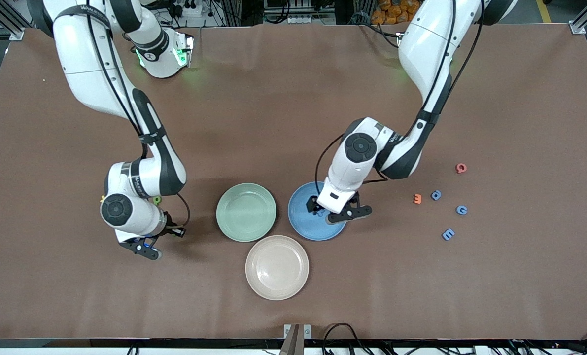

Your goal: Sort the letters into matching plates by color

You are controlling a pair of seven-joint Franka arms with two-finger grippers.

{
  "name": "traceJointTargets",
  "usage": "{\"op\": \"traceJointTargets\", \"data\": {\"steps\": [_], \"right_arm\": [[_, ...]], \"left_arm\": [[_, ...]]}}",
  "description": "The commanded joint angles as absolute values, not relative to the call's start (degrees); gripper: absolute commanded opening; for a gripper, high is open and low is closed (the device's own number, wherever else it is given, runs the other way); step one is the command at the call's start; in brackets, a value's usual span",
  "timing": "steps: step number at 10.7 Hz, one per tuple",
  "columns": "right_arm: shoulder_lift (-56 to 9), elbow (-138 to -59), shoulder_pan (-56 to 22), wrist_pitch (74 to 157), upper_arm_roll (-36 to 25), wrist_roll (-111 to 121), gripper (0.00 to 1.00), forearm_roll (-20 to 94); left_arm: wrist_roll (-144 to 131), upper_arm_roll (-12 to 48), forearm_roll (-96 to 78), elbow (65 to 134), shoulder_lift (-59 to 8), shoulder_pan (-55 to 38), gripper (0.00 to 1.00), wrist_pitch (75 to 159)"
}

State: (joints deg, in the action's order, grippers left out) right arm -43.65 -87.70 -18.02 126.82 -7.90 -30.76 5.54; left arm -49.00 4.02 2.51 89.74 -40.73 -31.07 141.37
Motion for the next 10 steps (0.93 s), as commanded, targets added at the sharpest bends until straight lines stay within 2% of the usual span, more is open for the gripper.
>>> {"op": "traceJointTargets", "data": {"steps": [1,5,8,10], "right_arm": [[-42.19,-85.43,-20.82,121.73,-8.44,-30.67,0.27,4.92],[-41.84,-84.56,-26.0,121.47,-8.09,-30.94,0.27,5.45],[-41.92,-82.01,-30.13,116.29,-8.0,-33.3,0.28,5.36],[-42.1,-81.83,-33.03,116.02,-8.0,-35.41,0.28,5.45]], "left_arm": [[-43.18,4.04,6.68,90.44,-38.77,-27.35,1.0,134.05],[-37.8,4.39,6.77,93.42,-35.96,-21.98,1.0,133.33],[-33.76,4.48,6.77,95.36,-34.98,-19.69,1.0,133.42],[-30.43,4.48,6.85,97.55,-33.5,-17.59,1.0,133.42]]}}
